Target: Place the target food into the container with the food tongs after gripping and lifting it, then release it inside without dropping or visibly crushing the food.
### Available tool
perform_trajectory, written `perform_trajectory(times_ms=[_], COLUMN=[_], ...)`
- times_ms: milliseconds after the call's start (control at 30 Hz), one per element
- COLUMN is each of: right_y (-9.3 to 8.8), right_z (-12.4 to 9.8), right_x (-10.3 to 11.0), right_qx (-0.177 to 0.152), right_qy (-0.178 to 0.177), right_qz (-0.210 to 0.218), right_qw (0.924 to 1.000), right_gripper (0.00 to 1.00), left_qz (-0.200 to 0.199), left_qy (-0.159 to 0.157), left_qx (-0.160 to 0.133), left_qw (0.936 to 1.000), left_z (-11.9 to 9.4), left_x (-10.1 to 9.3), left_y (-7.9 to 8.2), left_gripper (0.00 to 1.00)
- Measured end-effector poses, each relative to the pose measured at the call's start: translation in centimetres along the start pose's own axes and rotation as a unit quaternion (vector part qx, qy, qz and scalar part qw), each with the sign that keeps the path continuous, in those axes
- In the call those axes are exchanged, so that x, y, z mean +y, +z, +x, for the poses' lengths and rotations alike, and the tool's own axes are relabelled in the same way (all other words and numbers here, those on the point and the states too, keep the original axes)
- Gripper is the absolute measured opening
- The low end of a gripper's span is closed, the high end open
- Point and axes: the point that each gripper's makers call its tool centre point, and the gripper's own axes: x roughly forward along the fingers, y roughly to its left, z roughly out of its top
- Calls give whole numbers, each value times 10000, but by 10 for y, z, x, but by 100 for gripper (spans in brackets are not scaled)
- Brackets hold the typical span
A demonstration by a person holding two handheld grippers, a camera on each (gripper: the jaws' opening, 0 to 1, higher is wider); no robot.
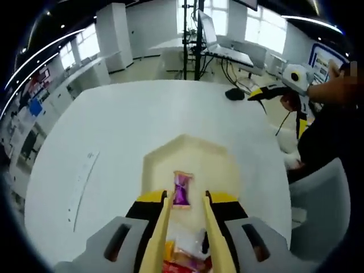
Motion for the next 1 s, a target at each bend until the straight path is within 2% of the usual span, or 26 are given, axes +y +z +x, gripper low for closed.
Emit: perform_trajectory(times_ms=[300,467,533,567,600,833,1000], right_y=[14,15,15,16,16,22,26], right_z=[9,11,12,12,12,16,17], right_x=[8,11,12,13,13,14,13], right_qx=[-75,-38,-28,-23,-21,-24,-42], right_qy=[70,117,136,152,162,206,217], right_qz=[-137,-174,-176,-175,-172,-223,-219], right_qw=[9999,9998,9997,9997,9997,9995,9995], right_gripper=[98,98,98,98,98,98,99], left_qz=[-78,-417,-307,-58,-109,-366,-689], left_qy=[237,370,532,518,477,494,662], left_qx=[-274,-248,-189,-187,-258,-181,-265], left_qw=[9993,9981,9979,9985,9985,9979,9951], left_z=[-32,-52,-61,-65,-67,-83,-95], left_x=[-6,-9,-10,-15,-20,-36,-41], left_y=[-24,-52,-65,-70,-71,-100,-117], left_gripper=[24,24,24,24,24,24,24])
